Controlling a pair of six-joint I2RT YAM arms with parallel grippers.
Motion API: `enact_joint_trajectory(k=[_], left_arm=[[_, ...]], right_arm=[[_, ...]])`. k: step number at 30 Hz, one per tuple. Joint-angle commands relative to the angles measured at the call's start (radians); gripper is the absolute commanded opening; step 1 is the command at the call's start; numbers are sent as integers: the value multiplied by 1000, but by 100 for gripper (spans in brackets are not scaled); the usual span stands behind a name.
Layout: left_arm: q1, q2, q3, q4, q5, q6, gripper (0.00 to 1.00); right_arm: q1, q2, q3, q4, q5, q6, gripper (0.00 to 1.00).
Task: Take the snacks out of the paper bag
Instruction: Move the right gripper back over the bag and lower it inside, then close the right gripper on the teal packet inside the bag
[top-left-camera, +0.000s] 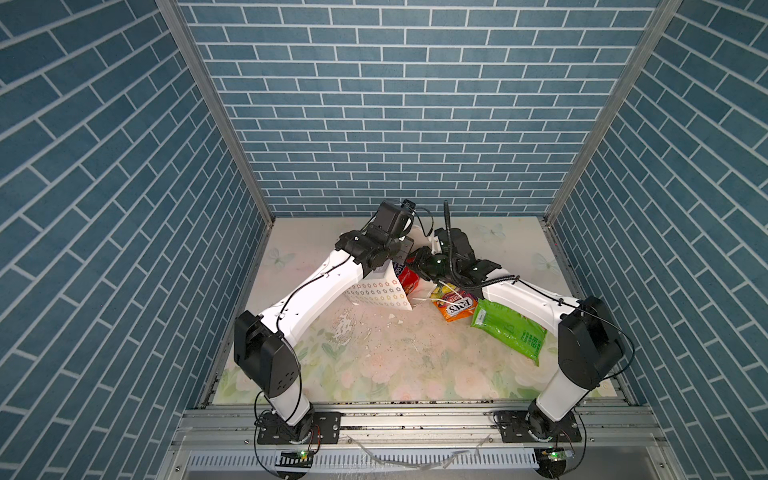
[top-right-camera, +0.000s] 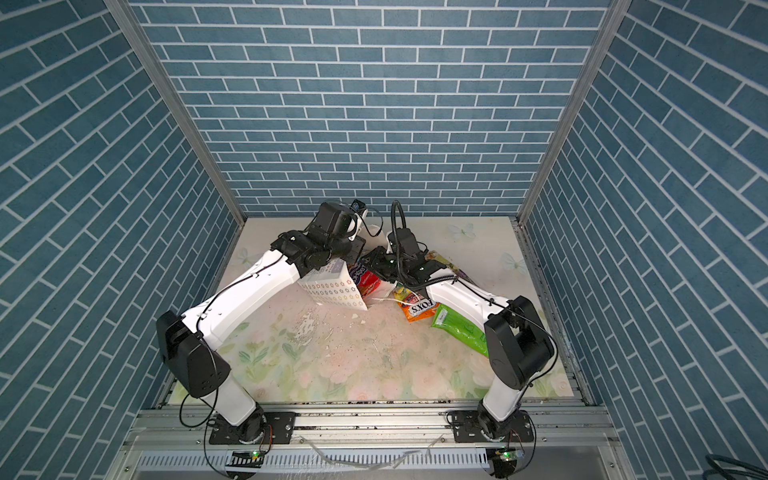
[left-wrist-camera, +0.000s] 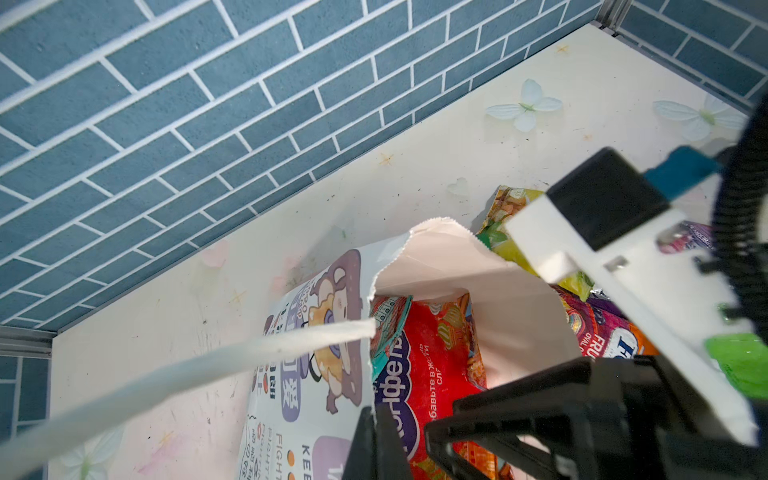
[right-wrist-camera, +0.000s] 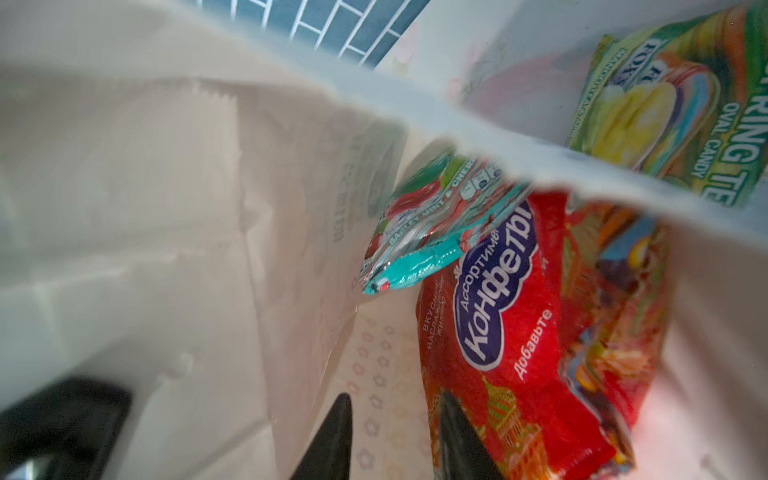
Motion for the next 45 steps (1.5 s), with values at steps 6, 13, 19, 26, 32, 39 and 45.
enact_joint_trajectory(k=[6, 13, 19, 26, 32, 39, 45], left_arm=[[1, -89, -70, 82, 3, 44, 0], [1, -123, -101, 70, 34, 63, 0], [1, -130, -109, 69, 52, 59, 0], [1, -127, -102, 69, 69, 59, 0], [1, -128, -106, 72, 71, 59, 0], [1, -129, -109, 78, 76, 62, 0], [1, -131, -106, 76, 76, 67, 0]], right_arm=[[31, 89, 80, 49, 82, 123, 38], [44, 150, 116, 57, 115, 154, 40], [48, 189, 151, 63, 127, 166, 63], [53, 232, 173, 84, 140, 183, 66], [61, 266, 173, 89, 135, 189, 55], [71, 284, 189, 89, 157, 177, 53], [74, 305, 224, 78, 168, 159, 53]])
